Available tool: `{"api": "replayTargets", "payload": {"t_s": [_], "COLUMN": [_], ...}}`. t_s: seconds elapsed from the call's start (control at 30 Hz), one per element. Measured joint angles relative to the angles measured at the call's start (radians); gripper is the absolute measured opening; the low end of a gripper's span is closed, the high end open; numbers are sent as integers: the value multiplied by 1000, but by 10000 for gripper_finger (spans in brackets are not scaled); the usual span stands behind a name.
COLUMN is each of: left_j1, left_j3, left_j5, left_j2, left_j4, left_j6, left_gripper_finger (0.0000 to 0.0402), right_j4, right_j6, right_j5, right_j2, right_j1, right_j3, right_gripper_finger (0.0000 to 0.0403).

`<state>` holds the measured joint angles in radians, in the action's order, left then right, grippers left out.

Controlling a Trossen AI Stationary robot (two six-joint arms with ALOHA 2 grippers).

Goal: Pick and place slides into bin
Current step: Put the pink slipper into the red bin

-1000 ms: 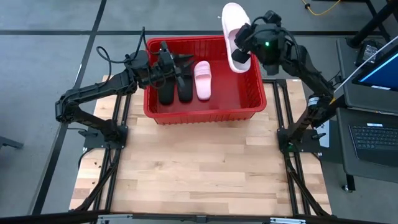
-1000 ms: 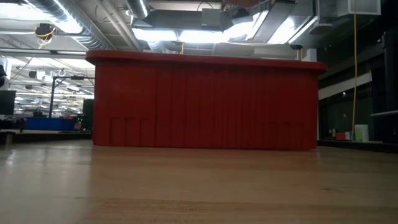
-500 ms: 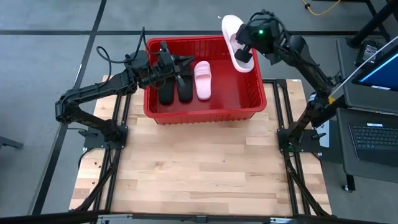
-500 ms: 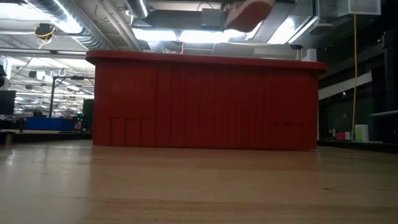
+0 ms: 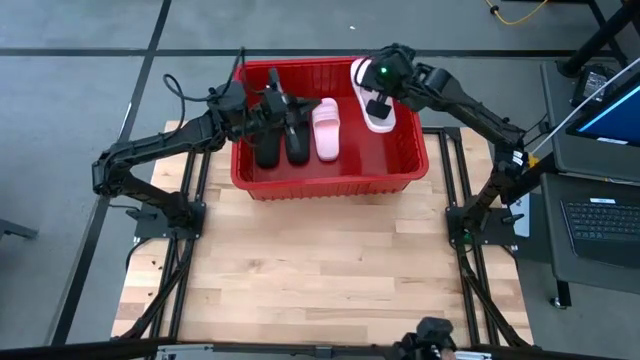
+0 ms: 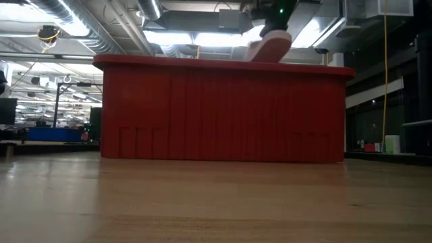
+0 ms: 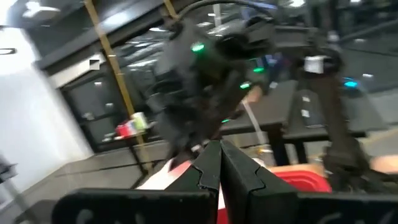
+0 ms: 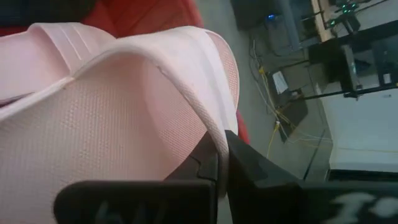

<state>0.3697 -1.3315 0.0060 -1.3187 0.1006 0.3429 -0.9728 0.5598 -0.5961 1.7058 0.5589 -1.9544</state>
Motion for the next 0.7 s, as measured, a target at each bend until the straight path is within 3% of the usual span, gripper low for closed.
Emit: {"api": "replayTargets", "payload": {"t_s": [0.23,0.4,0.7], "left_j1": [63,116,198], "left_j3": [0,0,0], "left_j5": [48,171,207], "left_j2": [-45,-55,-55], "left_j4": [0,-1,-15], "left_j6": [-9,-27,-42], "left_gripper_finger": [2,1,2], "right_j4": [106,138,280], "right_j6": [-58,-107,-111], "right_j5": [-1,-1,0], "right_j2": [0,0,0], "right_j1": [2,2,6], "right_j3": [124,196,364], "right_gripper_finger": [12,12,12]}}
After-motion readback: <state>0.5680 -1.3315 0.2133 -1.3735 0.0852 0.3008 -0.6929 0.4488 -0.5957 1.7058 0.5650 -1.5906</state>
